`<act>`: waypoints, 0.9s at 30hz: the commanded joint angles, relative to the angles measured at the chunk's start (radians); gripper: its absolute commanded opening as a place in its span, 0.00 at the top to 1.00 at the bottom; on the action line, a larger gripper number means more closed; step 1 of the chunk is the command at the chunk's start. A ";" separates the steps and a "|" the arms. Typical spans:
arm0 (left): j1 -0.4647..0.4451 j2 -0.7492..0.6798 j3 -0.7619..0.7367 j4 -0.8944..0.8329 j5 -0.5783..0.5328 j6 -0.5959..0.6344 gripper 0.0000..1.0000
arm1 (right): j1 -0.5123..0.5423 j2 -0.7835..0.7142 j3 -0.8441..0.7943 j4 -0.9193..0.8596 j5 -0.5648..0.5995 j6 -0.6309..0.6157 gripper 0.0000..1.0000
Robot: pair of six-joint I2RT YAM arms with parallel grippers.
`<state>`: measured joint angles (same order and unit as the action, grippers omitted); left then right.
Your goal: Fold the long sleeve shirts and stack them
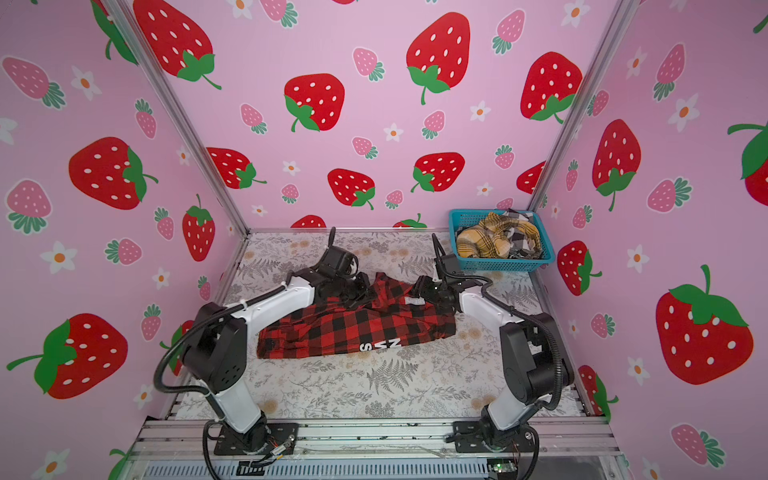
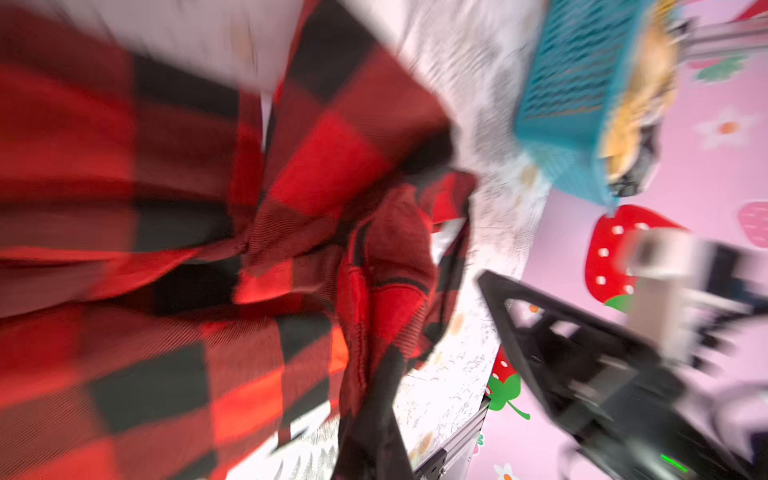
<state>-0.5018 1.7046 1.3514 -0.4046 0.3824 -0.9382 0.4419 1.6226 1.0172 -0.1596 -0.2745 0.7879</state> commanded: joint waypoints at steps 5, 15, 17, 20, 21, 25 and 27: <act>0.148 -0.257 0.087 -0.478 -0.124 0.265 1.00 | -0.005 0.025 -0.014 0.167 -0.174 0.151 0.25; 0.364 -0.471 -0.102 -0.485 0.003 0.225 1.00 | -0.019 0.024 -0.086 0.269 -0.229 0.346 0.23; 0.374 -0.467 -0.102 -0.481 0.018 0.223 1.00 | -0.019 -0.020 -0.062 0.148 -0.136 0.267 0.22; 0.376 -0.463 -0.109 -0.464 0.056 0.214 1.00 | -0.020 -0.047 -0.015 -0.058 0.032 0.147 0.21; 0.377 -0.462 -0.118 -0.449 0.074 0.207 1.00 | -0.021 -0.041 -0.007 -0.097 0.061 0.119 0.21; 0.376 -0.473 -0.163 -0.404 0.120 0.177 1.00 | -0.035 0.026 0.011 -0.124 0.052 0.085 0.24; 0.376 -0.482 -0.181 -0.396 0.119 0.171 1.00 | -0.037 0.064 0.037 -0.119 0.053 0.075 0.26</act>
<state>-0.1287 1.2480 1.1904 -0.8265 0.4595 -0.7433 0.4137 1.6363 1.0199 -0.2031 -0.2722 0.9096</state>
